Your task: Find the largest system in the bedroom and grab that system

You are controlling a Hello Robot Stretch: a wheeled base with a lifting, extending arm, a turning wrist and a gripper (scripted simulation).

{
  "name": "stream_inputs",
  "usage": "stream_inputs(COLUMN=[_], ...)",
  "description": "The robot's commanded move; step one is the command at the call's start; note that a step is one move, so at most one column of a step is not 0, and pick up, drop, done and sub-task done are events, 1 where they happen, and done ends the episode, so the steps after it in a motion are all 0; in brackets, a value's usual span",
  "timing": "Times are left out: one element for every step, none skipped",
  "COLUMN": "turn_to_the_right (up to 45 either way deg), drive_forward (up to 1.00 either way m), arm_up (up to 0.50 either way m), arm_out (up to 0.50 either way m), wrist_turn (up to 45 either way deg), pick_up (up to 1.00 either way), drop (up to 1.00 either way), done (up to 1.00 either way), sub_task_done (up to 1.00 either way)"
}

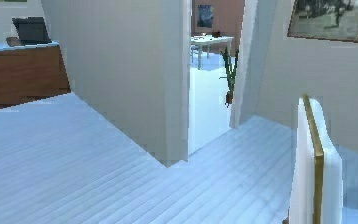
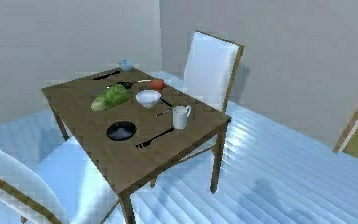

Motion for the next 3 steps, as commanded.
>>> stream_inputs(turn_to_the_right=[0.0, 15.0, 0.0], drive_forward=[1.00, 0.00, 0.10], arm_up=[0.00, 0.00, 0.00], arm_out=[0.00, 0.00, 0.00], wrist_turn=[0.0, 0.0, 0.0], pick_up=[0.00, 0.00, 0.00], drop=[0.00, 0.00, 0.00], done=[0.00, 0.00, 0.00], sub_task_done=[0.00, 0.00, 0.00])
